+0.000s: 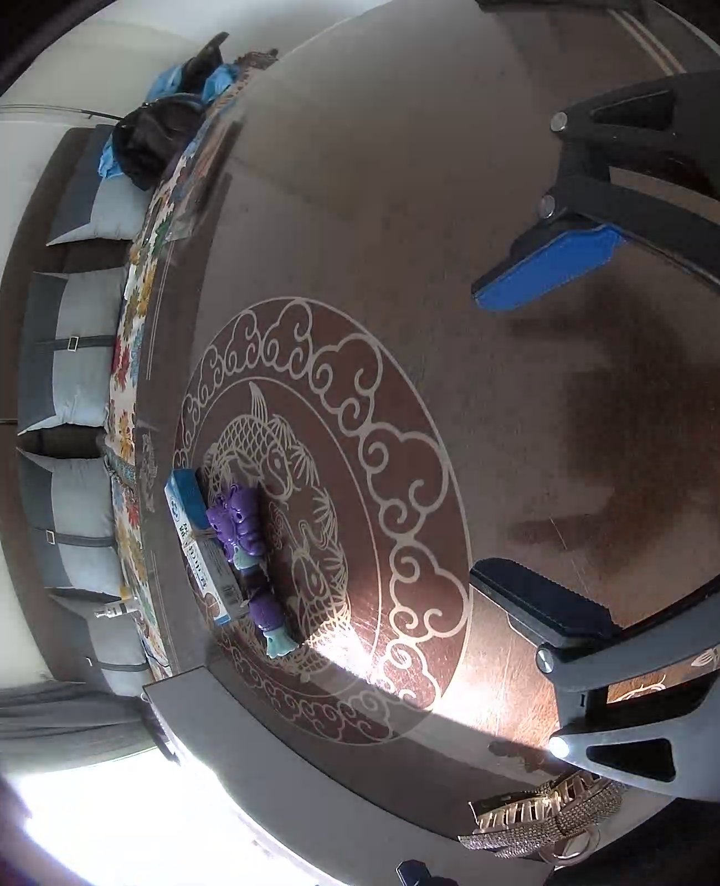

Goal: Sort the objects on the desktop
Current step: 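Carry the bow over the cardboard box and open the left gripper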

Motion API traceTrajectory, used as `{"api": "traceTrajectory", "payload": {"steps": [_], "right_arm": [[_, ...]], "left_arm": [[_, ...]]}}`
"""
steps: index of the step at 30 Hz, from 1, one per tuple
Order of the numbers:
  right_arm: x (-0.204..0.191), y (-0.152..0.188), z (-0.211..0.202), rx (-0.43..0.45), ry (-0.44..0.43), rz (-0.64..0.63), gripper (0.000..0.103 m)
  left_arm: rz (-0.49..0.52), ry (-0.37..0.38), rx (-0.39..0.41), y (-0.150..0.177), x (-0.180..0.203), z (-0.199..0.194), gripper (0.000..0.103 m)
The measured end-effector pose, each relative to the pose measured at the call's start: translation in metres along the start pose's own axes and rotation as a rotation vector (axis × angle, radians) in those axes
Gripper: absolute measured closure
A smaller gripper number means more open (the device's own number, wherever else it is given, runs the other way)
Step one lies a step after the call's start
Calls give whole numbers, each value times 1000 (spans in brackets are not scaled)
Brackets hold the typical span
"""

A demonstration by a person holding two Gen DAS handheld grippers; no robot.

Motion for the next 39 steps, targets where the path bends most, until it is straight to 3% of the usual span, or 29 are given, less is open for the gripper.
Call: {"api": "traceTrajectory", "payload": {"steps": [8, 12, 17, 21, 22, 24, 26, 27, 34, 39], "right_arm": [[-2, 7, -11, 34, -55, -34, 11], [0, 10, -21, 51, -95, -2, 11], [-8, 17, -39, 77, -137, -17, 11], [-17, 25, -47, 83, -140, -62, 11], [-18, 27, -48, 81, -135, -67, 11], [-17, 31, -51, 77, -131, -67, 11], [-13, 36, -56, 84, -126, -61, 11], [-10, 38, -59, 89, -122, -56, 11], [9, 51, -59, 78, -126, 26, 11], [9, 57, -63, 90, -135, 47, 11]], "left_arm": [[77, -19, 36, -2, 6, -30, 2], [98, -44, 12, 18, 12, -36, 2], [13, -103, -46, 60, 11, -6, 2], [2, -116, -26, 70, 18, 15, 2], [20, -105, -25, 71, 20, 18, 4], [62, -58, 14, 72, 24, 12, 30], [122, -70, 35, 69, 28, 3, 48], [142, -63, 41, 66, 29, 0, 51], [122, -20, 60, 55, 13, -23, 56], [71, 27, 143, 31, 3, -68, 56]]}}
Point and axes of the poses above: each gripper's, at about its wrist camera, not at the fingertips, and z roughly the way its jaws point, x to its right, y to its underside, the point moved 3 cm from there along z, roughly the way its jaws point, and after that the axes turned 1 degree about -x, right-handed, at the moved point
